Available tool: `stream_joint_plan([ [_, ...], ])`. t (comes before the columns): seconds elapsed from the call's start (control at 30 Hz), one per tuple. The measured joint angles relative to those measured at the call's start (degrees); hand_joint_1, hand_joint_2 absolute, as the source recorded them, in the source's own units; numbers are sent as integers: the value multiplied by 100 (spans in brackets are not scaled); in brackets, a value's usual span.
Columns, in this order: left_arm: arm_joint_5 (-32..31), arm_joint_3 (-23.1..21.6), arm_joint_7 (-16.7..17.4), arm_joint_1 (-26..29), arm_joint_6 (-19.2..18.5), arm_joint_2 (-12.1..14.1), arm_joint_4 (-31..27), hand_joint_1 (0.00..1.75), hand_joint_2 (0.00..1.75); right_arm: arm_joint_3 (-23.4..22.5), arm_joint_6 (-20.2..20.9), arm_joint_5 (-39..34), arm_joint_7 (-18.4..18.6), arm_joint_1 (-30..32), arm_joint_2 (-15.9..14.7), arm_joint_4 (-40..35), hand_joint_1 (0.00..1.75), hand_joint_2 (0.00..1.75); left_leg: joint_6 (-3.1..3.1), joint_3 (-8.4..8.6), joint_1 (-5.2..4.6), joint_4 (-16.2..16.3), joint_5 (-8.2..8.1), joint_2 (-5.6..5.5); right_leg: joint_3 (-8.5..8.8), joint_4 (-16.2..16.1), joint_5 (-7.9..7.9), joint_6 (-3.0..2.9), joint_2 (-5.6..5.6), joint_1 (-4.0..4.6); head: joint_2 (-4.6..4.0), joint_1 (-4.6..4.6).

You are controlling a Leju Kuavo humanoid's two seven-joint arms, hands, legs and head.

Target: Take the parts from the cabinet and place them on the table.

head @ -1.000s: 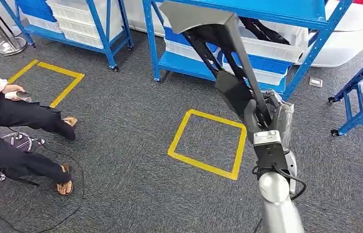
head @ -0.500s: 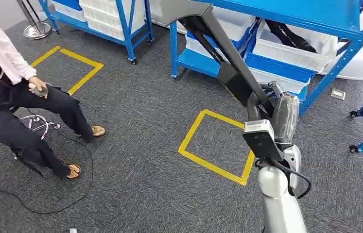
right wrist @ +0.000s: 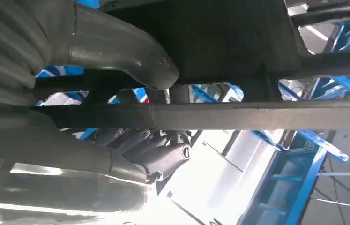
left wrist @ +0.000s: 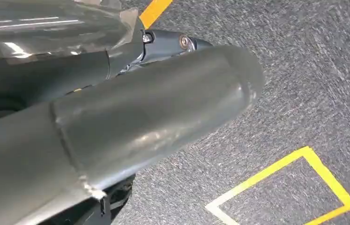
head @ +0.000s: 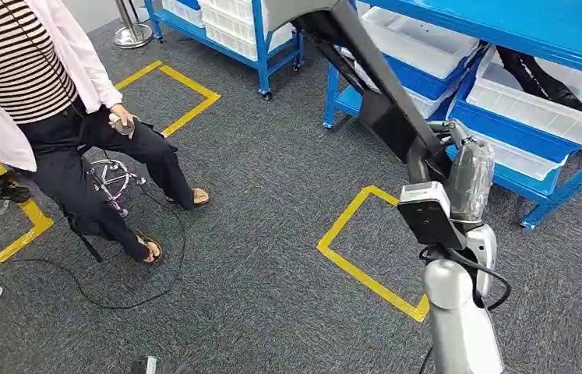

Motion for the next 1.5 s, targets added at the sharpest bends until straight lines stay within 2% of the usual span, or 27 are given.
stream_joint_plan([
  [0.03, 0, 0, 0, 0, 2, 13, 0, 0, 0, 0, 7, -2, 0, -9, 7, 0, 175, 175, -12, -26, 30, 42, -50, 64, 10, -22, 32, -53, -62, -65, 0, 0],
  [0.1, 0, -17, 0, -20, 2, 4, 0, 0, 0, 0, 7, 2, 0, -26, 11, -2, 175, 175, -57, -261, -10, 587, -406, 494, 13, -22, 28, -176, -149, -18, 0, -46],
  [0.2, 0, -52, 0, -18, 2, 4, 0, 0, 0, -2, 7, 2, 0, -24, 7, 0, 175, 175, -79, -861, -4, 1870, -910, 625, 7, -20, 12, -201, -335, 63, 0, -42],
  [0.23, -2, -55, 0, -16, 2, 4, 0, 0, 0, -2, 7, 2, 0, -25, 7, 0, 175, 175, -65, -857, -5, 1867, -849, 630, 9, -20, 10, -202, -388, 79, 0, -37],
  [0.3, 0, -70, 0, -18, 2, 7, 0, 0, 0, -2, 7, 2, 0, -28, 7, 0, 175, 175, 4, -486, -20, 1167, -468, 665, 19, -21, 0, -216, -490, 114, 0, -39],
  [0.33, 0, -79, 0, -20, 2, 11, -2, 0, 0, -2, 7, 2, 0, -31, 7, 0, 175, 175, 74, -146, -45, 569, -231, 760, 32, -21, -9, -227, -536, 132, 0, -42],
  [0.37, -2, -81, 0, -26, 2, 15, -13, 0, 0, -2, 5, 2, 0, -34, 7, 0, 175, 175, 153, 77, -113, 148, -202, 1046, 38, -21, -15, -231, -569, 139, 0, -33],
  [0.4, -2, -85, 0, -37, 2, 17, -15, 0, 0, -2, 5, 2, 0, -40, 2, 0, 175, 175, 152, 97, -151, 109, -204, 1071, 17, -14, -26, -213, -616, 215, 0, -26],
  [0.5, -29, -96, -13, -31, -212, 20, -17, 0, 0, -2, -9, 7, 4, -52, 5, 0, 175, 175, 186, 60, -184, 81, -178, 880, 33, -47, -26, -200, -758, 191, 0, -37],
  [0.53, -191, -145, -31, -34, -142, 22, -17, 0, 0, 0, -28, 11, 29, -70, 0, 0, 175, 175, 229, 119, -120, -26, -105, 817, 26, -32, -67, -173, -802, 244, 0, -33],
  [0.63, -614, -466, 210, -62, -193, 22, -17, 0, 0, 2, -100, 15, 109, -134, -147, -2, 175, 175, 274, 140, -76, -98, -48, 657, -348, 834, -497, -197, -295, 144, 0, -15],
  [0.7, -621, -562, 319, -62, -392, 22, -17, 0, 0, -22, -122, 4, 160, -122, -330, 2, 175, 175, 271, 137, -65, -96, -47, 511, -724, 1661, -761, -158, -225, 106, 0, -4],
  [0.73, -636, -592, 374, -53, -464, 24, -17, 0, 0, -46, -146, -17, 179, -104, -441, 7, 175, 175, 262, 139, -59, -93, -41, 437, -773, 1747, -744, -114, -223, 82, 0, -5],
  [0.77, -664, -642, 385, -49, -477, 31, -17, 0, 0, -87, -168, -48, 197, -91, -533, 7, 175, 175, 250, 141, -48, -87, -38, 357, -686, 1535, -626, -40, -222, 48, 0, -9],
  [0.83, -717, -728, 378, -55, -479, 31, -17, 0, 0, -160, -212, -116, 208, -77, -669, 4, 175, 175, 215, 141, -16, -47, -48, 221, -241, 552, -188, 133, -180, -43, 0, -4],
  [0.87, -770, -763, 367, -58, -474, 31, -17, 0, 0, -197, -218, -164, 199, -71, -761, 4, 175, 175, 168, 117, -9, -9, -71, 162, -31, 67, -23, 200, -27, -105, 0, 2],
  [0.9, -796, -824, 367, -78, -448, 35, -17, 0, 0, -231, -236, -231, 154, -42, -835, 5, 175, 175, 111, 66, -34, 55, -85, 106, -7, 0, -63, 171, 113, -81, 0, 2],
  [1.03, -798, -889, 439, -97, -409, 44, -20, 0, 0, -315, -295, -372, 92, 134, -1049, -50, 175, 175, 15, -11, -7, 30, -28, -26, -15, 22, -4, 35, -69, -62, 0, -7],
  [1.1, -776, -907, 444, -129, -411, 48, -24, 0, 0, -319, -310, -393, 87, 162, -1086, -107, 175, 175, -25, -145, -21, 353, -267, 407, -2, 8, 10, -50, -134, -64, 0, -53],
  [1.13, -771, -909, 442, -156, -420, 52, -26, 0, 0, -323, -315, -396, 83, 184, -1114, -140, 175, 175, -48, -349, -17, 787, -487, 545, -2, 9, -2, -97, -176, -32, 0, -59],
  [1.2, -765, -911, 442, -176, -435, 55, -28, 0, 0, -328, -315, -396, 81, 220, -1167, -157, 175, 175, -50, -802, -17, 1708, -850, 633, -3, 10, -15, -118, -293, 27, 0, -59],
  [1.23, -765, -914, 442, -173, -439, 55, -28, 0, 0, -330, -315, -396, 81, 236, -1187, -157, 175, 175, -38, -890, -19, 1878, -854, 632, -1, 10, -20, -125, -342, 54, 0, -61],
  [1.27, -765, -916, 442, -171, -439, 55, -28, 0, 0, -330, -315, -396, 81, 241, -1211, -157, 175, 175, -5, -845, -25, 1777, -753, 633, 2, 10, -26, -135, -394, 78, 0, -61],
  [1.33, -763, -916, 442, -183, -439, 72, -28, 0, 0, -330, -315, -396, 81, 238, -1243, -160, 175, 175, 138, -365, -91, 865, -299, 685, 19, 7, -39, -153, -499, 118, 0, -59],
  [1.37, -763, -920, 441, -193, -439, 79, -31, 0, 0, -330, -315, -396, 81, 237, -1252, -160, 175, 175, 231, -73, -170, 364, -117, 854, 36, 5, -48, -166, -539, 125, 0, -59],
  [1.4, -763, -929, 441, -214, -439, 94, -41, 0, 0, -332, -317, -396, 81, 246, -1270, -160, 175, 175, 284, 43, -260, 144, -193, 1090, 37, 5, -54, -167, -587, 144, 0, -52],
  [1.5, -756, -949, 435, -227, -437, 105, -46, 0, 0, -337, -323, -396, 81, 248, -1303, -160, 175, 175, 326, 13, -295, 109, -138, 913, 35, -23, -62, -143, -744, 150, 0, -57],
])
